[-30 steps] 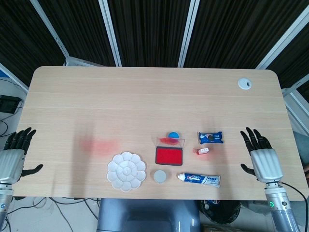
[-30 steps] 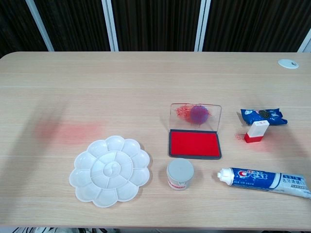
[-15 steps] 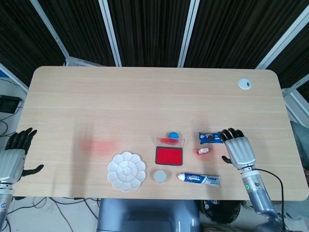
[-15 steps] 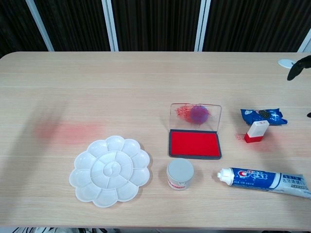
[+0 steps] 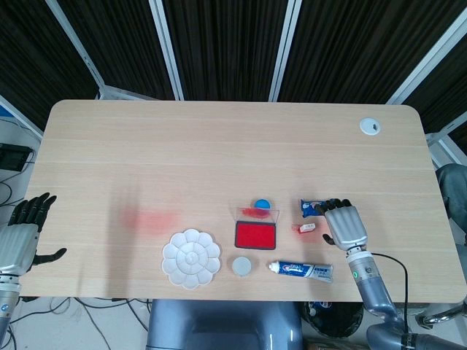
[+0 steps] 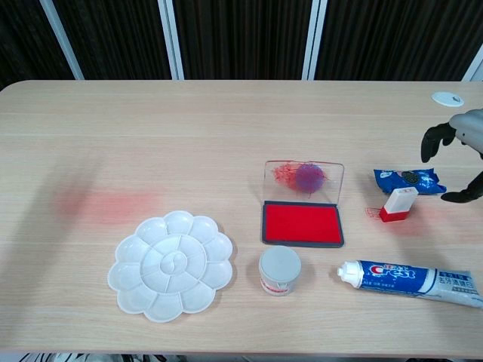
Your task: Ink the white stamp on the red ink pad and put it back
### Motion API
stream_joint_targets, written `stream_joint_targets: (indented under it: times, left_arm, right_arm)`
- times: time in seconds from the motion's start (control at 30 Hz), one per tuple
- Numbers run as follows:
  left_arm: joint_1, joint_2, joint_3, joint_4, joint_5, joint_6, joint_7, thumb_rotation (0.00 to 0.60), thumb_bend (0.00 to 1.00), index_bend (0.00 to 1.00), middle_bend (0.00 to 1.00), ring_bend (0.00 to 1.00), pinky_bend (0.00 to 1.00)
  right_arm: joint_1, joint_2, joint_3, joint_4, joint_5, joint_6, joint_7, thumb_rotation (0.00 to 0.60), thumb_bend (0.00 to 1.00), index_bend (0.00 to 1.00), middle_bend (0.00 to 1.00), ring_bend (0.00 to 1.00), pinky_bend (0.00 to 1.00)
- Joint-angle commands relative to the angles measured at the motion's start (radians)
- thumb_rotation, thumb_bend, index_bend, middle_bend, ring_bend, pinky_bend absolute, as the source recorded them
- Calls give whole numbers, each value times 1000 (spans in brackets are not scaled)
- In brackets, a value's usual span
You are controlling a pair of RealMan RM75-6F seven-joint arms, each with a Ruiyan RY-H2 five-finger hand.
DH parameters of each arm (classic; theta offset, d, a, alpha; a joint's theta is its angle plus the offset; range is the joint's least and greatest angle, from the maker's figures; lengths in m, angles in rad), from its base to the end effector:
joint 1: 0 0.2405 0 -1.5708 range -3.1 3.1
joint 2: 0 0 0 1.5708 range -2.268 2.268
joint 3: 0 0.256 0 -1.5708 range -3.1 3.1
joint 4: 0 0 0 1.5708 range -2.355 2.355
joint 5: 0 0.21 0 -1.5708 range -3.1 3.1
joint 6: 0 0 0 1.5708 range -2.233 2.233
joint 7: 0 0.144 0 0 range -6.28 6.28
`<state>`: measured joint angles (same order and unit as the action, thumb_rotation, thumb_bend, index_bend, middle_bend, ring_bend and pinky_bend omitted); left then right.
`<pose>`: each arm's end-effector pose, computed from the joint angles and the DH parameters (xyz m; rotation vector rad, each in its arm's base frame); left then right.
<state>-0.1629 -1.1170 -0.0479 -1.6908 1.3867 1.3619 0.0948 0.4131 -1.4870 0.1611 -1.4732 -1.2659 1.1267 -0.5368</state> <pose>-0.3013 0.2014 0.1408 -1.4261 -0.9876 -0.8224 -0.2456 -0.2881 0.0248 1.6957 -0.7599 0.6862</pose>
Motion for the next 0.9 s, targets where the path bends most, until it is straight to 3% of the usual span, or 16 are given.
stream_joint_targets:
  times: [0.03,0.9]
  left_arm:
    - [-1,1,-1,-1,-4,-3,0,600,30,0,0,0,0]
    - [-10,16,-8,-11,-27,-32,-22,600,30,0,0,0,0]
  right_arm:
    - [9,-18,-2,17,9,-9,5,600,261,439,372,304,324]
    - [72,-137,-6,106,73,-61,-28,600,311,474,385,306,324]
